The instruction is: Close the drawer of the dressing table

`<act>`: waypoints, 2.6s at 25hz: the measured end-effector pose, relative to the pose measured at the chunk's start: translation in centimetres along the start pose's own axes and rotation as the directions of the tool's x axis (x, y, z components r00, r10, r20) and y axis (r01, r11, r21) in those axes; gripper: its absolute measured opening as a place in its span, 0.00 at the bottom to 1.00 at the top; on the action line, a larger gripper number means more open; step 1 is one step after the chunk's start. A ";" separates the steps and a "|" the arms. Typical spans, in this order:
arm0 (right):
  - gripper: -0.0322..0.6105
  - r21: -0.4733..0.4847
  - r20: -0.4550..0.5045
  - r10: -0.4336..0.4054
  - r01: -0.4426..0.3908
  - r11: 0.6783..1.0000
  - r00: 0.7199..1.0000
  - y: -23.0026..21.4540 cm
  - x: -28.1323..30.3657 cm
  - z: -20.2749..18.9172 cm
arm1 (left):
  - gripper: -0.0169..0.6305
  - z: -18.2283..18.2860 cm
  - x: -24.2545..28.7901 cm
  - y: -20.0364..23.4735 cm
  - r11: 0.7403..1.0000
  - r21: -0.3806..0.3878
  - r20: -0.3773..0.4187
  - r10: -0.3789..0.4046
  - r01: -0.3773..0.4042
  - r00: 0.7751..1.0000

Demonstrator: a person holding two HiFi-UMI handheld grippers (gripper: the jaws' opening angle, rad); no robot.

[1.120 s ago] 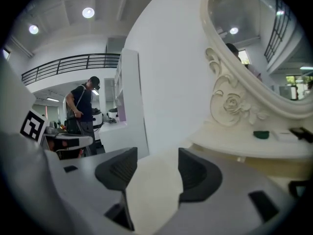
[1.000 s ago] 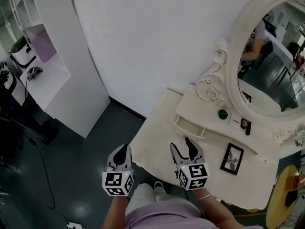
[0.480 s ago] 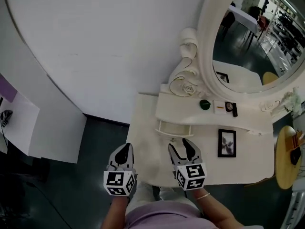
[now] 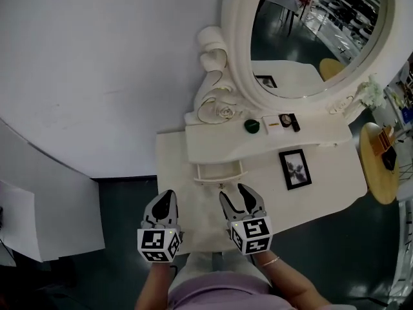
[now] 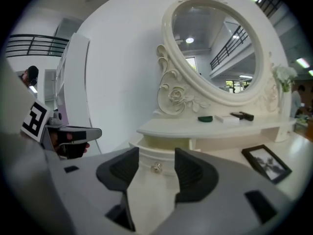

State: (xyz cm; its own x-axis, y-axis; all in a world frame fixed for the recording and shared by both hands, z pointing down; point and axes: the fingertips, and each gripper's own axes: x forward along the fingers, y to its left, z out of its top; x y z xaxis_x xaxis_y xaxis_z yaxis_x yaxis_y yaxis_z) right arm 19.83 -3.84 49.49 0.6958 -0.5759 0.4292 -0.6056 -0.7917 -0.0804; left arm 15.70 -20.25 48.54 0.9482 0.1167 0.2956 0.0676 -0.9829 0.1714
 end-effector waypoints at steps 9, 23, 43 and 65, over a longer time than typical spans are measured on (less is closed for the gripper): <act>0.40 0.029 -0.052 -0.078 0.080 0.996 0.996 0.1 0.7 -1.9 | 0.03 -0.5 2.5 -0.8 0.993 0.014 -0.040 -0.114 0.115 0.993; 0.36 0.023 -0.121 -0.124 0.128 0.992 0.985 0.3 3.3 -4.0 | 0.03 -1.9 4.1 -0.3 0.986 -0.006 -0.085 -0.165 0.165 0.983; 0.22 -0.013 -0.160 -0.155 0.155 0.988 0.975 0.0 5.1 -4.8 | 0.03 -3.2 5.7 0.9 0.984 -0.033 -0.121 -0.179 0.176 0.976; 0.22 -0.016 -0.151 -0.132 0.131 0.991 0.980 -0.4 6.5 -4.2 | 0.03 -3.3 6.3 1.5 0.986 -0.041 -0.125 -0.167 0.164 0.978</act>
State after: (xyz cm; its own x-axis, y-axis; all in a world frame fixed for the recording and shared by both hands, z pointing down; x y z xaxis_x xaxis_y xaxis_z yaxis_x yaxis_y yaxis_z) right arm 23.01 -6.38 56.09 0.7033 -0.4291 0.5667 -0.5157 -0.8567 -0.0087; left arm 20.79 -20.50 53.76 0.8771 0.2966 0.3778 0.2089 -0.9438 0.2560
